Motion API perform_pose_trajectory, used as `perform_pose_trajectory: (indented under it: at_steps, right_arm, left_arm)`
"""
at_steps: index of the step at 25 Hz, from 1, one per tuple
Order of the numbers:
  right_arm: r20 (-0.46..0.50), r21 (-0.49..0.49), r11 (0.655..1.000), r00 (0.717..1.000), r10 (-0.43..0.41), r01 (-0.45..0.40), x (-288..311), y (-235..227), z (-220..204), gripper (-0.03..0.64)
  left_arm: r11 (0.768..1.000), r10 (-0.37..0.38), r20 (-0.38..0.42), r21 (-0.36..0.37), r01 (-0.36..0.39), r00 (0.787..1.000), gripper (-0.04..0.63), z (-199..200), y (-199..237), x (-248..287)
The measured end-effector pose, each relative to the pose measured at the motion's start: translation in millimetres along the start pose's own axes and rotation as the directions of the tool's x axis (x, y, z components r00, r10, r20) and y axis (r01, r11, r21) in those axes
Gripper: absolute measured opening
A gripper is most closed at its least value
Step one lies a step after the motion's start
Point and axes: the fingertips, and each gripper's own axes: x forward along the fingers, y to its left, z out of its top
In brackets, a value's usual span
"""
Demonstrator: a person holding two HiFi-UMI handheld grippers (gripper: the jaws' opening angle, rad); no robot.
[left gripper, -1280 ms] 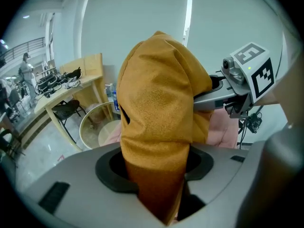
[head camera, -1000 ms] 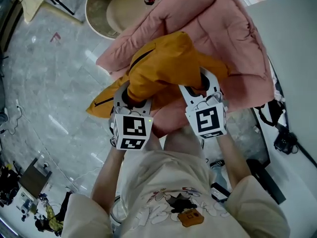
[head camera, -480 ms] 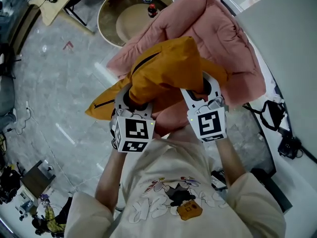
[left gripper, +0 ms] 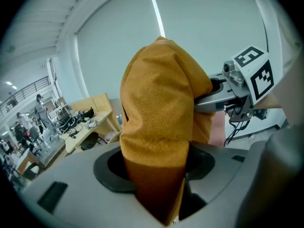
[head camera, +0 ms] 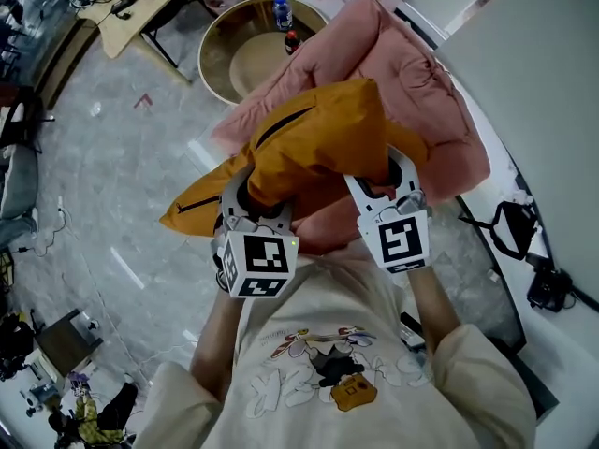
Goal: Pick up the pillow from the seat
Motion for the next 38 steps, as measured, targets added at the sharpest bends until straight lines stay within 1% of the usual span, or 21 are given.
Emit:
perform_pose_trajectory:
  at_steps: [6,10,17,24,27,32,38]
  right_arm:
    - [0.060,-0.012,1.000,0.998,-0.002,0.002,-26.0,7.4,17.3,0.204]
    - [0.084,-0.011,1.000,0.996,-0.003,0.004,-48.5,9.8,17.8,0.204]
    - [0.113,-0.022,1.000,0.994,-0.014,0.017,-77.2,19.2,21.9,0.204]
    - [0.087,0.012,1.000,0.996,-0.017,0.016,-89.9,42.7,25.4,0.207]
    - [0.070,0.017,0.999,0.996,-0.048,0.047,-93.2,54.6,27.0,0.209]
    - [0.051,0.012,0.996,0.995,-0.087,0.087,-105.5,88.0,31.2,0.210]
    - [0.012,0.044,0.987,0.988,-0.156,0.155,-114.8,138.0,39.6,0.212]
  left_arm:
    - [0.999,0.044,0.030,0.017,-0.045,0.999,0.253,10.6,-7.5,-32.2]
    - [0.997,0.071,0.045,0.030,-0.073,0.996,0.255,16.2,-22.8,-47.6]
    - [0.995,0.091,0.062,0.046,-0.094,0.994,0.258,16.5,-41.0,-73.3]
    - [0.996,0.055,0.069,0.072,-0.060,0.996,0.261,8.1,-38.5,-96.1]
    - [0.996,0.025,0.085,0.083,-0.032,0.996,0.262,0.6,-35.2,-103.3]
    - [0.996,-0.022,0.097,0.091,0.013,0.995,0.262,-21.7,-34.1,-126.9]
    - [0.988,-0.091,0.113,0.137,0.075,0.989,0.264,-51.3,-19.7,-159.5]
